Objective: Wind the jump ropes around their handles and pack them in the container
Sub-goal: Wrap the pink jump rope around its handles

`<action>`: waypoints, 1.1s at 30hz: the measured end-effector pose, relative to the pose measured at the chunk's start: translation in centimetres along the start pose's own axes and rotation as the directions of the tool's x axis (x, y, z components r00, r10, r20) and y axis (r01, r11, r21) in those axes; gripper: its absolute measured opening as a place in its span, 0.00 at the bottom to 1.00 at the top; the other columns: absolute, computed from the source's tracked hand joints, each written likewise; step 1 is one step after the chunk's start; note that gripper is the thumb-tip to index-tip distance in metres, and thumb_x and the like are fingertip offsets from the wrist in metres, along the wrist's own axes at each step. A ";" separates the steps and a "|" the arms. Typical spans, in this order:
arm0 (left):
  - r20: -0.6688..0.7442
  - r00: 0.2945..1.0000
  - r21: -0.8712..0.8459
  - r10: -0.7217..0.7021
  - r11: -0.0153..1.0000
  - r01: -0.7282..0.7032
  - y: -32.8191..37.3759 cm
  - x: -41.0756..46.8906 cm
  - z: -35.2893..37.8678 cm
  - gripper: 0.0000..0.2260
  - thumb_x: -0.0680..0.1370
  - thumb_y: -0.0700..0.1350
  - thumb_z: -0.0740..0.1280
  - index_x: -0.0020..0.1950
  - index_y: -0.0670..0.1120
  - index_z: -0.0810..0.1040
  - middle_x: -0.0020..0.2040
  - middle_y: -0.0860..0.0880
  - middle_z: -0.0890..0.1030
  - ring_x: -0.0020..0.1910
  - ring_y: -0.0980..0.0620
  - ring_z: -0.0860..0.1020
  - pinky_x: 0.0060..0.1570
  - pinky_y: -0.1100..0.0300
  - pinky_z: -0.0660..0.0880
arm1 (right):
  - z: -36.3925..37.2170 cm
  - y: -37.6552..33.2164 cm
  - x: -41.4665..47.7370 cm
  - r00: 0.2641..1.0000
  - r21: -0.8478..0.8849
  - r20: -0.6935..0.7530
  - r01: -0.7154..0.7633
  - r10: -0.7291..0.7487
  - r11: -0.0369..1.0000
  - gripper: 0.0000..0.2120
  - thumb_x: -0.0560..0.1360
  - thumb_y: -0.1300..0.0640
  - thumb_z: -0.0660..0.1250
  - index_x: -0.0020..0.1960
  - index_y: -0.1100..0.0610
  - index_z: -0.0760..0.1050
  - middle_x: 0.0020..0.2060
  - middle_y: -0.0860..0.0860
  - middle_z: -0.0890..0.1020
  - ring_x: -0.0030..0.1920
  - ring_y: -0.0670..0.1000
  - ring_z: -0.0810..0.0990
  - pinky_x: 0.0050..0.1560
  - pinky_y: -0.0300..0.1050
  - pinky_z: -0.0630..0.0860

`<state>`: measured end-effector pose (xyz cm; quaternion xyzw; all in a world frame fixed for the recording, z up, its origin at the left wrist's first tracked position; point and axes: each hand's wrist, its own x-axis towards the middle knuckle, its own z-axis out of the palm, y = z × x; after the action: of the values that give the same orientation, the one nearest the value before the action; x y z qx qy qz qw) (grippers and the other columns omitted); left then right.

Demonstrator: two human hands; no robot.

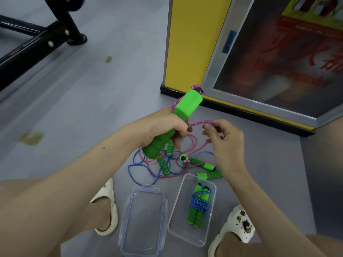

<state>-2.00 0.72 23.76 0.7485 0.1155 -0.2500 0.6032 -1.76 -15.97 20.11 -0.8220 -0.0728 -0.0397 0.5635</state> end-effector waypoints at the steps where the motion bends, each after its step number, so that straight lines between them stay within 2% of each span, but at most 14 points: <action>1: 0.077 0.997 -0.056 0.000 0.998 0.005 -0.1 -0.1 -0.1 0.08 0.72 0.32 0.62 0.36 0.36 0.79 0.23 0.45 0.75 0.23 0.51 0.73 0.30 0.64 0.71 | -0.1 -0.1 0.1 1.000 0.009 -0.003 0.001 -0.001 1.000 0.10 0.75 0.61 0.68 0.39 0.47 0.76 0.33 0.46 0.80 0.36 0.50 0.78 0.43 0.46 0.76; 3: 0.239 0.971 -0.161 0.015 0.987 0.024 -0.3 -0.4 0.0 0.11 0.70 0.34 0.62 0.33 0.40 0.82 0.22 0.46 0.73 0.23 0.50 0.72 0.34 0.62 0.73 | -0.2 -0.1 0.2 1.000 -0.002 0.009 0.009 -0.009 1.000 0.10 0.75 0.61 0.68 0.39 0.48 0.76 0.34 0.45 0.80 0.36 0.45 0.77 0.43 0.39 0.75; 6: 0.384 0.919 -0.381 0.094 0.922 0.065 -0.6 -0.7 0.3 0.12 0.65 0.37 0.60 0.41 0.36 0.81 0.22 0.45 0.72 0.22 0.49 0.72 0.47 0.56 0.74 | 0.0 -0.1 0.2 0.999 0.004 0.049 0.004 -0.004 1.000 0.07 0.76 0.60 0.66 0.41 0.51 0.78 0.34 0.43 0.79 0.34 0.37 0.75 0.40 0.29 0.70; 9: 0.417 0.894 -0.521 0.163 0.849 0.088 -1.0 -0.4 0.6 0.12 0.64 0.36 0.60 0.38 0.36 0.82 0.23 0.45 0.73 0.21 0.50 0.71 0.40 0.60 0.78 | 0.4 0.3 0.1 0.996 0.021 0.078 -0.048 0.046 0.999 0.10 0.78 0.58 0.63 0.39 0.50 0.76 0.33 0.49 0.80 0.36 0.43 0.75 0.40 0.39 0.73; 12: 0.440 0.871 -0.626 0.219 0.770 0.122 -1.5 0.0 0.8 0.12 0.61 0.39 0.63 0.38 0.36 0.83 0.24 0.45 0.74 0.22 0.50 0.73 0.36 0.61 0.77 | 0.7 1.0 0.1 0.985 0.041 0.132 -0.118 0.111 0.992 0.14 0.80 0.54 0.61 0.40 0.59 0.76 0.38 0.64 0.79 0.38 0.57 0.75 0.44 0.56 0.75; 14: 0.475 0.828 -0.675 0.299 0.727 0.124 -2.0 0.4 0.9 0.12 0.61 0.41 0.68 0.41 0.37 0.83 0.26 0.46 0.76 0.24 0.51 0.74 0.42 0.59 0.78 | 0.7 1.0 0.2 0.970 0.046 0.172 -0.185 0.175 0.982 0.13 0.80 0.57 0.60 0.43 0.63 0.76 0.40 0.65 0.79 0.40 0.54 0.75 0.45 0.57 0.75; 16: 0.494 0.783 -0.725 0.377 0.676 0.132 -2.2 0.6 0.8 0.14 0.62 0.41 0.71 0.45 0.36 0.83 0.28 0.46 0.78 0.26 0.52 0.76 0.49 0.57 0.77 | 0.6 1.0 0.0 0.946 0.029 0.239 -0.233 0.220 0.972 0.09 0.79 0.65 0.60 0.46 0.61 0.78 0.43 0.61 0.82 0.43 0.50 0.77 0.47 0.49 0.77; 18: 0.464 0.768 -0.785 0.442 0.606 0.125 -2.1 0.8 0.8 0.19 0.63 0.40 0.71 0.51 0.34 0.82 0.33 0.45 0.81 0.29 0.52 0.78 0.53 0.56 0.77 | 0.7 0.9 -0.3 0.918 -0.002 0.323 -0.244 0.231 0.970 0.12 0.78 0.69 0.60 0.45 0.57 0.78 0.42 0.54 0.82 0.44 0.48 0.77 0.49 0.42 0.76; 20: 0.393 0.779 -0.851 0.489 0.513 0.108 -1.5 0.5 1.0 0.23 0.63 0.38 0.69 0.56 0.31 0.79 0.39 0.43 0.83 0.35 0.49 0.82 0.54 0.56 0.77 | 0.8 1.0 -0.7 0.883 -0.096 0.388 -0.246 0.264 0.964 0.13 0.79 0.65 0.60 0.41 0.51 0.75 0.41 0.51 0.82 0.43 0.50 0.79 0.53 0.48 0.76; 24: 0.099 0.923 -0.933 0.371 0.356 -0.043 -0.6 0.7 1.4 0.26 0.62 0.33 0.60 0.61 0.33 0.74 0.54 0.37 0.82 0.53 0.43 0.82 0.62 0.55 0.74 | 0.9 1.8 -0.7 0.863 -0.205 0.422 -0.208 0.279 0.956 0.08 0.79 0.59 0.62 0.43 0.59 0.76 0.47 0.66 0.80 0.50 0.65 0.77 0.54 0.59 0.73; 26: -0.038 0.965 -0.918 0.260 0.372 -0.137 -0.5 1.0 1.2 0.24 0.62 0.31 0.58 0.57 0.36 0.73 0.58 0.39 0.81 0.58 0.44 0.80 0.68 0.54 0.68 | 1.0 1.9 -0.7 0.860 -0.225 0.437 -0.180 0.264 0.958 0.08 0.79 0.58 0.63 0.45 0.62 0.76 0.47 0.67 0.79 0.51 0.66 0.77 0.54 0.60 0.72; 28: -0.165 0.977 -0.838 0.136 0.502 -0.212 -0.6 1.2 0.8 0.19 0.61 0.34 0.59 0.51 0.39 0.76 0.61 0.43 0.80 0.60 0.49 0.78 0.66 0.56 0.68 | 1.1 1.9 -0.7 0.844 -0.249 0.456 -0.183 0.282 0.951 0.09 0.79 0.57 0.63 0.47 0.62 0.77 0.47 0.65 0.80 0.51 0.64 0.78 0.55 0.58 0.73; 31: -0.319 0.947 -0.583 0.039 0.779 -0.228 -0.5 0.9 0.5 0.23 0.58 0.38 0.63 0.53 0.44 0.77 0.55 0.50 0.80 0.47 0.54 0.74 0.41 0.62 0.71 | 1.2 1.7 -0.7 0.828 -0.266 0.466 -0.205 0.312 0.942 0.09 0.79 0.56 0.62 0.47 0.60 0.78 0.47 0.62 0.82 0.52 0.61 0.79 0.56 0.55 0.73; 33: -0.410 0.909 -0.363 0.075 0.901 -0.238 -0.5 0.8 0.5 0.19 0.57 0.40 0.65 0.48 0.45 0.72 0.42 0.50 0.74 0.38 0.53 0.69 0.35 0.61 0.67 | 1.2 1.4 -0.7 0.833 -0.243 0.454 -0.225 0.316 0.943 0.09 0.79 0.56 0.61 0.44 0.57 0.77 0.47 0.60 0.83 0.51 0.58 0.80 0.55 0.52 0.74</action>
<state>-1.64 0.26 22.89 0.6486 0.2196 -0.0180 0.7286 -2.26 -15.41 18.24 -0.8545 -0.0909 0.2427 0.4502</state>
